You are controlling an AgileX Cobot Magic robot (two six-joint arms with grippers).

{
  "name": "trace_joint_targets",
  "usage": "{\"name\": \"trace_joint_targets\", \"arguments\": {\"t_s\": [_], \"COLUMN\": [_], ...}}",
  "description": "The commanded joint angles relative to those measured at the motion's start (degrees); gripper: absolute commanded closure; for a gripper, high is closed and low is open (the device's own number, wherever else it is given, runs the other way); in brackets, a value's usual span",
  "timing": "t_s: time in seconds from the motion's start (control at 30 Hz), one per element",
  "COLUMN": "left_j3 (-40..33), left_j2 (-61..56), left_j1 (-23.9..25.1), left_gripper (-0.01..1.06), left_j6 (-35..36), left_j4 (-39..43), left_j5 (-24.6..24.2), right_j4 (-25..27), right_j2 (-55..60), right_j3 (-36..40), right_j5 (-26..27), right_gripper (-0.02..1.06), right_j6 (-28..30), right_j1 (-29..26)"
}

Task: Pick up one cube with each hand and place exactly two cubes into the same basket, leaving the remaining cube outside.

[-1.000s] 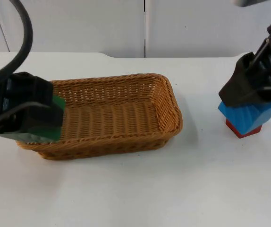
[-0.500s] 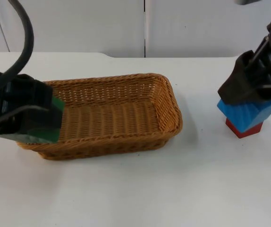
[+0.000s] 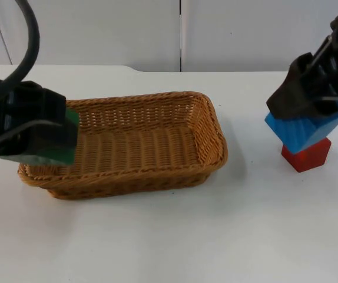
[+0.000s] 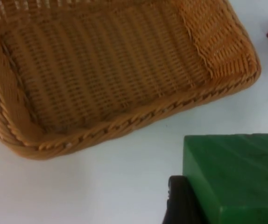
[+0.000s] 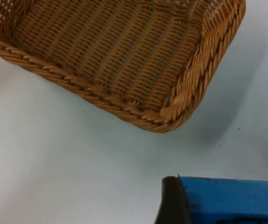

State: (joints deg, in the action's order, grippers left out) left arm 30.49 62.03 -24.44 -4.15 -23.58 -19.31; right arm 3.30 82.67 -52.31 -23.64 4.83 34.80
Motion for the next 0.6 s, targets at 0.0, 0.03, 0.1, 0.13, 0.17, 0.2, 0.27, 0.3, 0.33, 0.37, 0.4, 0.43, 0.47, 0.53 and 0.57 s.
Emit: {"name": "trace_joint_targets", "arguments": {"t_s": [0.0, 0.03, 0.1, 0.13, 0.17, 0.2, 0.27, 0.3, 0.33, 0.37, 0.4, 0.43, 0.47, 0.53, 0.57], "left_j3": [0.05, 0.05, 0.05, 0.05, 0.17, 0.17, 0.17, 0.17, 0.58, 1.19, 2.30, 3.66, 3.66, 6.15, 7.35], "left_j2": [0.37, 0.85, 1.57, 1.57, 2.22, 2.84, 4.77, 4.77, 6.48, 8.05, 9.77, 11.54, 11.54, 14.78, 16.45], "left_j1": [-0.18, -0.18, -0.18, -0.18, -0.18, -0.18, -0.18, -0.18, -0.18, -0.18, -0.18, -0.18, -0.18, -0.18, -0.08], "left_gripper": [1.05, 1.05, 1.05, 1.05, 1.05, 1.05, 1.05, 1.05, 1.05, 1.05, 1.05, 1.05, 1.05, 1.05, 1.05], "left_j6": [-0.12, -0.12, -0.28, -0.28, -0.68, -1.14, -1.66, -1.66, -1.66, -1.66, -1.66, -1.66, -1.66, -2.32, -2.95], "left_j4": [0.42, 0.46, 0.75, 0.75, 0.75, 0.75, 0.75, 0.75, 0.75, 1.55, 2.42, 3.16, 3.16, 3.79, 3.76], "left_j5": [2.27, 3.58, 5.67, 5.67, 6.73, 7.88, 10.25, 10.25, 11.54, 11.54, 11.23, 10.96, 10.96, 10.66, 11.04], "right_j4": [0.03, 0.03, 0.41, 0.41, 0.41, 0.41, 0.41, 0.41, 0.41, 0.41, 0.41, 0.41, 0.41, 0.41, 0.41], "right_j2": [-0.40, 0.47, 2.39, 2.39, 3.34, 4.51, 7.35, 7.35, 8.59, 9.84, 11.06, 12.14, 12.14, 14.53, 15.53], "right_j3": [-0.34, -1.12, -3.05, -3.05, -3.98, -4.91, -7.95, -7.95, -9.08, -10.43, -11.81, -13.16, -13.16, -15.39, -16.61], "right_j5": [1.40, 1.15, 0.46, 0.46, 0.15, -0.11, -0.26, -0.26, -0.66, -0.80, -1.19, -1.54, -1.54, -2.27, -2.69], "right_gripper": [1.05, 1.05, 1.05, 1.05, 1.05, 1.05, 1.05, 1.05, 1.05, 1.05, 1.05, 1.05, 1.05, 1.05, 1.05], "right_j6": [0.10, 0.10, 0.10, 0.10, 0.10, 0.10, 0.10, 0.10, 0.10, 0.10, 0.10, 0.10, 0.10, 0.10, 0.10], "right_j1": [0.35, 0.35, 0.35, 0.35, 0.35, 0.35, 0.35, 0.35, 0.35, 0.35, 0.35, 0.35, 0.35, 0.35, 0.35]}}
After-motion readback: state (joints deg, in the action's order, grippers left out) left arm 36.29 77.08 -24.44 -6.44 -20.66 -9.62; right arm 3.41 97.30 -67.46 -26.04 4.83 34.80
